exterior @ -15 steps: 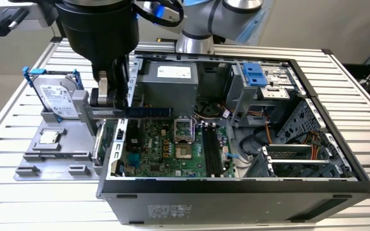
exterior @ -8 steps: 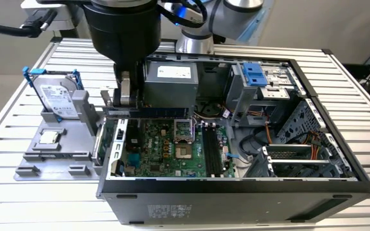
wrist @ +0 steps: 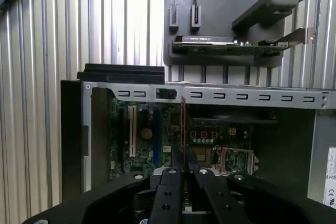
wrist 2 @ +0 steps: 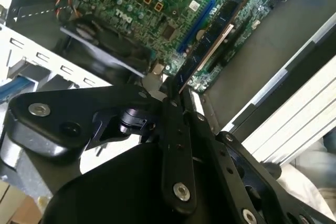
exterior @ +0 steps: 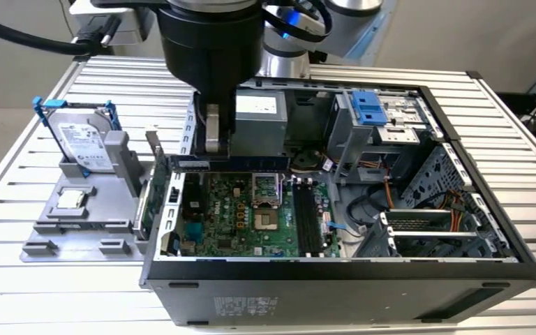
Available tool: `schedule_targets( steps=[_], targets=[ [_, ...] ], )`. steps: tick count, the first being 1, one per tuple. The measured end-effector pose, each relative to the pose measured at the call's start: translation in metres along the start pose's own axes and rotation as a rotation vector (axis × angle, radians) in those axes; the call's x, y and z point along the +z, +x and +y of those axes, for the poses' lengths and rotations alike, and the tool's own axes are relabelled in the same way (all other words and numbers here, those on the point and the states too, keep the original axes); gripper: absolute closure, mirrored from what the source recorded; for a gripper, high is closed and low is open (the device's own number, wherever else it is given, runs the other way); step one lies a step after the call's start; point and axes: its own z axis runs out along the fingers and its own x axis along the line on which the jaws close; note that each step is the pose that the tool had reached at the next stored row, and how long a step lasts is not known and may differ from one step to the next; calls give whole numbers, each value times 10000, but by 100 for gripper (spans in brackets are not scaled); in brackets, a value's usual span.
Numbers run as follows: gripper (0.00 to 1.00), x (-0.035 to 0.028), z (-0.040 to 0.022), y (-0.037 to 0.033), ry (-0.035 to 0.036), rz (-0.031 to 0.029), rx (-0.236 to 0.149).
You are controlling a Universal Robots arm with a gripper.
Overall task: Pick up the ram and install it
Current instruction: 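Pick up the ram and move it above insertion slot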
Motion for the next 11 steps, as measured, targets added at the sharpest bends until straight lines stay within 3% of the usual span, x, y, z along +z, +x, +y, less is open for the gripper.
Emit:
schedule_targets(
  steps=[11],
  targets=[
    [100,-3,-320,2,0,1,1]
  ],
)
